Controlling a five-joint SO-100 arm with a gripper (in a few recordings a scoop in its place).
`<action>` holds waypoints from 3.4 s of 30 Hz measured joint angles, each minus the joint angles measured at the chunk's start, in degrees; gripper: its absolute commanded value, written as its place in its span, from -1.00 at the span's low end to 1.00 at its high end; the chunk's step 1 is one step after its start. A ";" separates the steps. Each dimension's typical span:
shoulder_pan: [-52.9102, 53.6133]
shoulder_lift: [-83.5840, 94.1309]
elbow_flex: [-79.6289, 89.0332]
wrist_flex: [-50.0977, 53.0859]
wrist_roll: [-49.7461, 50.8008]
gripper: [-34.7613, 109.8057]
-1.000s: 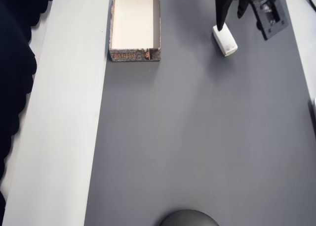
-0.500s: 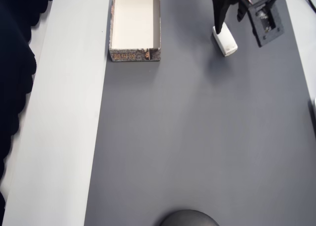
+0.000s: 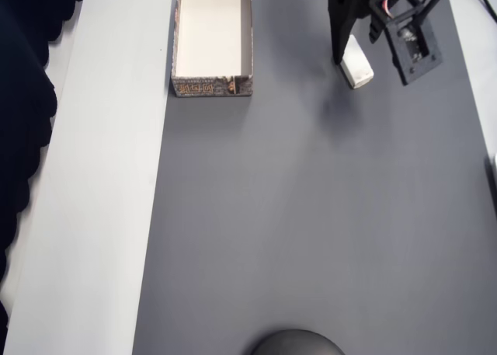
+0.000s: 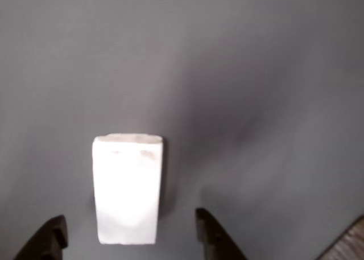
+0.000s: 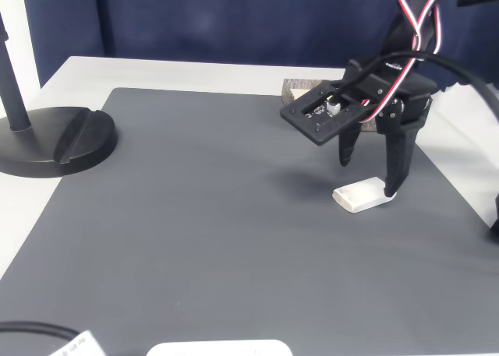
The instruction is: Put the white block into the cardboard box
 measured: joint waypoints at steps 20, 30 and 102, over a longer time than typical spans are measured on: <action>0.00 -4.31 -0.70 -0.97 0.00 -0.10; 0.00 -4.66 -0.70 -1.05 -0.09 -0.12; -1.05 -5.10 3.25 -4.22 -5.80 -0.32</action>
